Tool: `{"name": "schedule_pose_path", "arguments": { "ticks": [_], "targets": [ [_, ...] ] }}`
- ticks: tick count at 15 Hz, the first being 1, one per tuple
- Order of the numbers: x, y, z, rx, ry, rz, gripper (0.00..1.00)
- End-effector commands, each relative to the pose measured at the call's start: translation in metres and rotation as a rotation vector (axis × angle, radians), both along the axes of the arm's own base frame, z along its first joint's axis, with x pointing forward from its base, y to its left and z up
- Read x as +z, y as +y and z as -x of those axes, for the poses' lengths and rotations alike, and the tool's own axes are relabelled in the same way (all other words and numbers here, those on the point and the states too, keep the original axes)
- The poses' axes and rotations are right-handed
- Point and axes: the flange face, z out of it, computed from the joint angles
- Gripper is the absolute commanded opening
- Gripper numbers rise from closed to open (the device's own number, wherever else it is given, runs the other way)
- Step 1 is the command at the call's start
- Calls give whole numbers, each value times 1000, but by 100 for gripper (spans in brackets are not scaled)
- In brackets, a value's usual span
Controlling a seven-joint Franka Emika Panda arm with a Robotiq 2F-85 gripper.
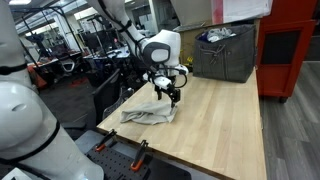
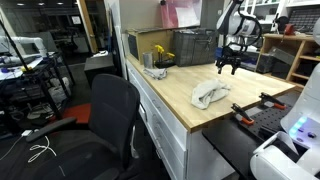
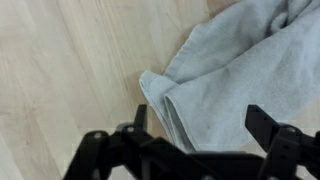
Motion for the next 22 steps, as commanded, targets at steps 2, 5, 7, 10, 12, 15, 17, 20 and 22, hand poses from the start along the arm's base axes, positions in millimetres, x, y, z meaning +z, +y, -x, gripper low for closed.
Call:
{"name": "schedule_pose_path", "arguments": {
  "ticks": [2,5,7,10,12,15,17,20,22],
  "targets": [
    [-31,-25,-5,106,47,-18,100],
    [-49,-26,-5,166,78,-12,100],
    [-61,-24,-4,211,103,4,100],
    [-75,-20,-5,266,137,19,100],
    [-81,-20,-5,294,150,24,80],
    [-87,-19,-5,319,160,30,58],
    [-88,-19,-6,324,163,30,42],
    [-85,-25,-6,324,162,37,21],
    [-82,-27,-6,316,159,40,8]
  ]
}}
